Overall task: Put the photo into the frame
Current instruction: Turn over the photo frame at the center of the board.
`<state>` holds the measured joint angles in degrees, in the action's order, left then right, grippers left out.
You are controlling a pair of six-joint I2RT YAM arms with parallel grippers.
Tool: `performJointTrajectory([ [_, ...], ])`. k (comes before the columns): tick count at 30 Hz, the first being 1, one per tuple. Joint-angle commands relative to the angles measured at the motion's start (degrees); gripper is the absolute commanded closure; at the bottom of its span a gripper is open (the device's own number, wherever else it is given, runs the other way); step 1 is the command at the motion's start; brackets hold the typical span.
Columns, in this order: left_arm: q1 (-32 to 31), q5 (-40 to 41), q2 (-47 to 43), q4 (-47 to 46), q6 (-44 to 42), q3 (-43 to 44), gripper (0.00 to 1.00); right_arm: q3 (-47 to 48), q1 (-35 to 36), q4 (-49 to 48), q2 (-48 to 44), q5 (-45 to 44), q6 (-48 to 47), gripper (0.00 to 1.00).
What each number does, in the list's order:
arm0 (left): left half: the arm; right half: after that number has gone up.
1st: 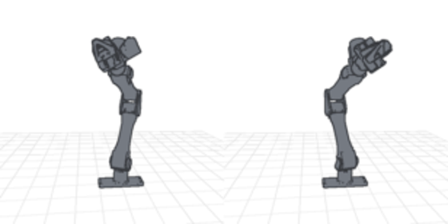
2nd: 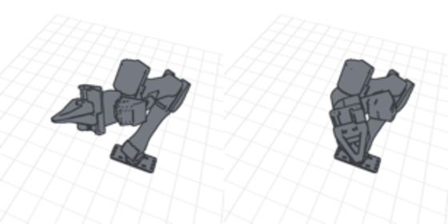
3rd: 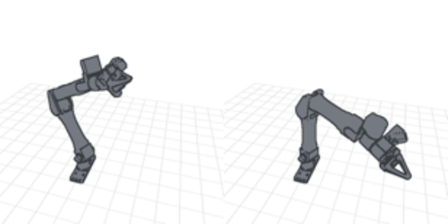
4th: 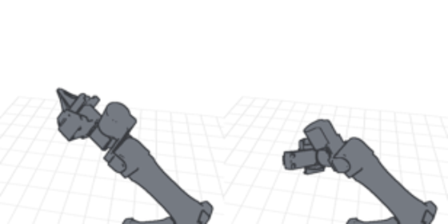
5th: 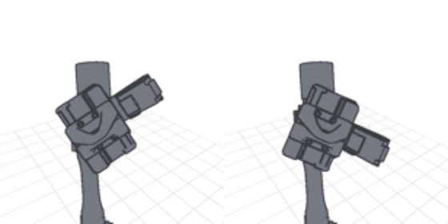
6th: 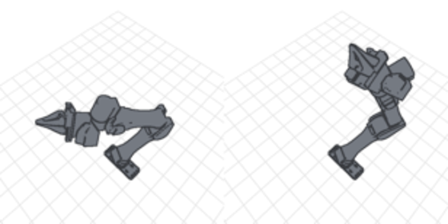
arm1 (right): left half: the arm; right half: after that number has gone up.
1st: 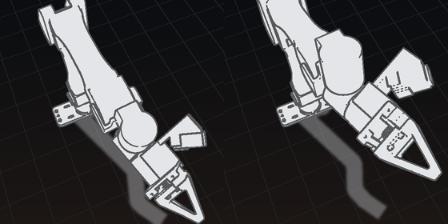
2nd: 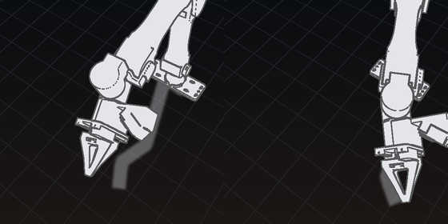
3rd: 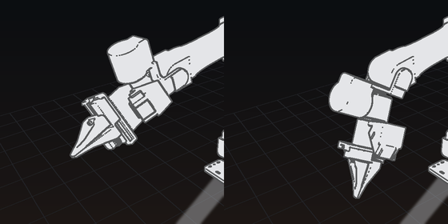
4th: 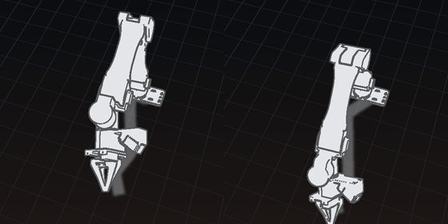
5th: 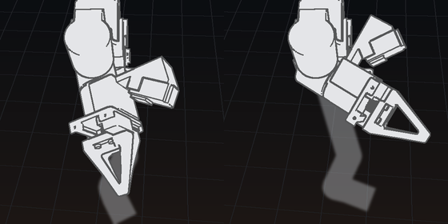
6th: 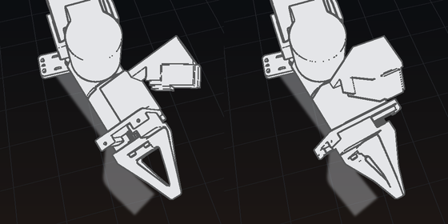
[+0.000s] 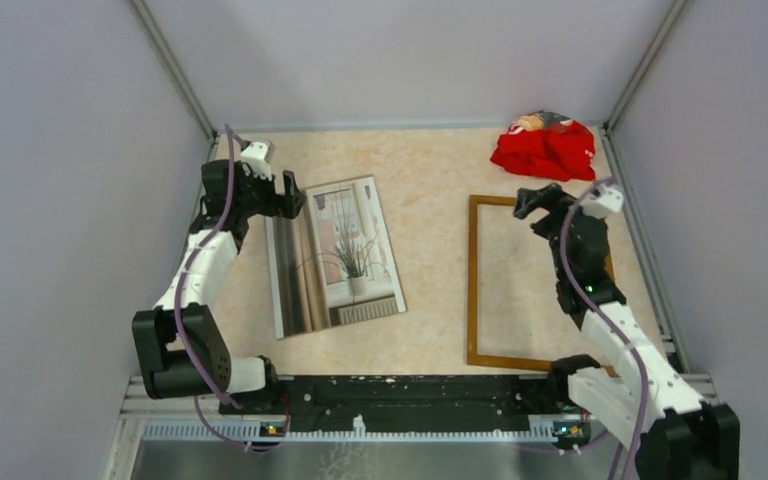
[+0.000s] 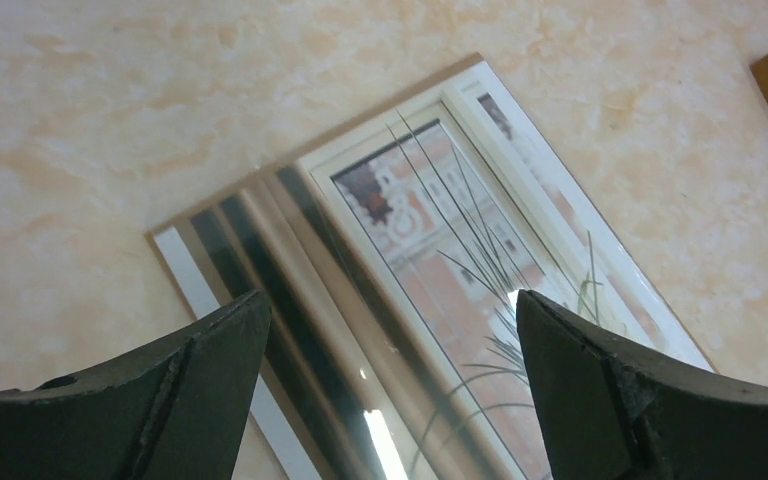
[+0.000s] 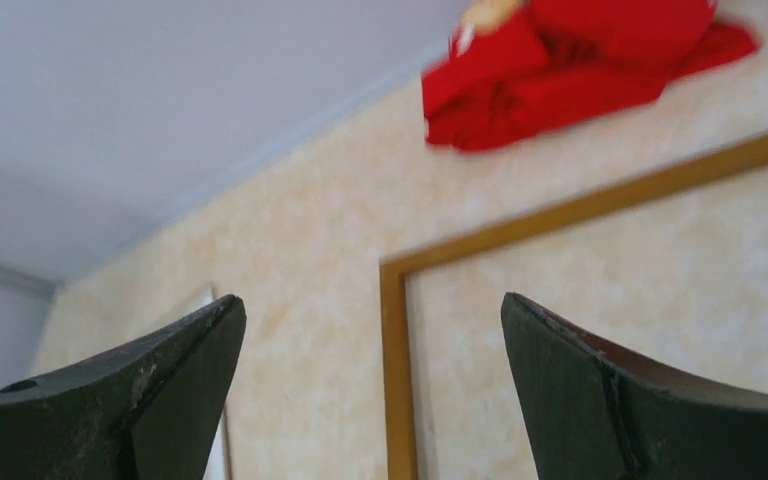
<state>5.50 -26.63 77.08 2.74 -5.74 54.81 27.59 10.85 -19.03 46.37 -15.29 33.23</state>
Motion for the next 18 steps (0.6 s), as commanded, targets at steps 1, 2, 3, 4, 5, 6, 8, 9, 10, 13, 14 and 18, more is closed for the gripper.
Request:
performJointTrajectory([
  [1, 0.2, -3.6, 0.9, 13.1, 2.6, 5.3, 0.01, 14.8, 8.1, 30.8, 15.7, -0.9, -2.5, 0.01],
  [2, 0.2, -3.7, 1.1, 14.5, 2.4, 6.1, 0.01, 19.1, 10.8, 36.7, 20.3, -5.3, -3.1, 0.01],
  [3, 0.2, -3.6, 1.4, 15.6, 2.1, 6.7, 0.01, 22.7, 13.2, 41.2, 24.4, -9.2, -2.3, 0.01],
  [4, 0.2, -3.1, 1.5, 16.5, 1.8, 7.2, 0.01, 25.0, 14.7, 43.5, 27.4, -10.9, -1.7, 0.01],
  [5, 0.2, -3.0, 1.7, 17.4, 1.5, 7.7, 0.01, 26.6, 16.0, 45.2, 29.9, -12.1, -0.6, 0.01],
  [6, 0.2, -3.3, 1.7, 18.7, 0.9, 8.4, 0.01, 27.7, 17.2, 45.8, 32.0, -12.8, 0.5, 0.01],
  [8, 0.1, -3.8, 2.0, 20.8, 0.1, 9.3, 0.01, 26.8, 18.8, 43.1, 33.5, -11.7, 0.8, 0.01],
  [9, 0.2, -3.9, 2.1, 21.5, -0.2, 9.7, 0.01, 25.8, 19.1, 41.1, 33.8, -9.9, 0.7, 0.01],
  [10, 0.2, -4.1, 2.2, 22.1, -0.6, 10.1, 0.01, 24.8, 19.1, 39.6, 34.2, -8.6, 0.8, 0.01],
  [13, 0.2, -3.9, 2.4, 23.4, -1.2, 11.1, 0.01, 25.2, 19.1, 40.1, 38.2, -7.8, 2.0, 0.03],
  [14, 0.2, -4.2, 2.5, 23.8, -1.5, 11.4, 0.01, 25.6, 19.2, 40.3, 39.8, -7.5, 2.2, 0.04],
  [18, 0.2, -6.1, 2.9, 25.0, -2.3, 11.7, 0.01, 24.7, 19.9, 38.0, 43.7, -6.8, 2.3, 0.1],
])
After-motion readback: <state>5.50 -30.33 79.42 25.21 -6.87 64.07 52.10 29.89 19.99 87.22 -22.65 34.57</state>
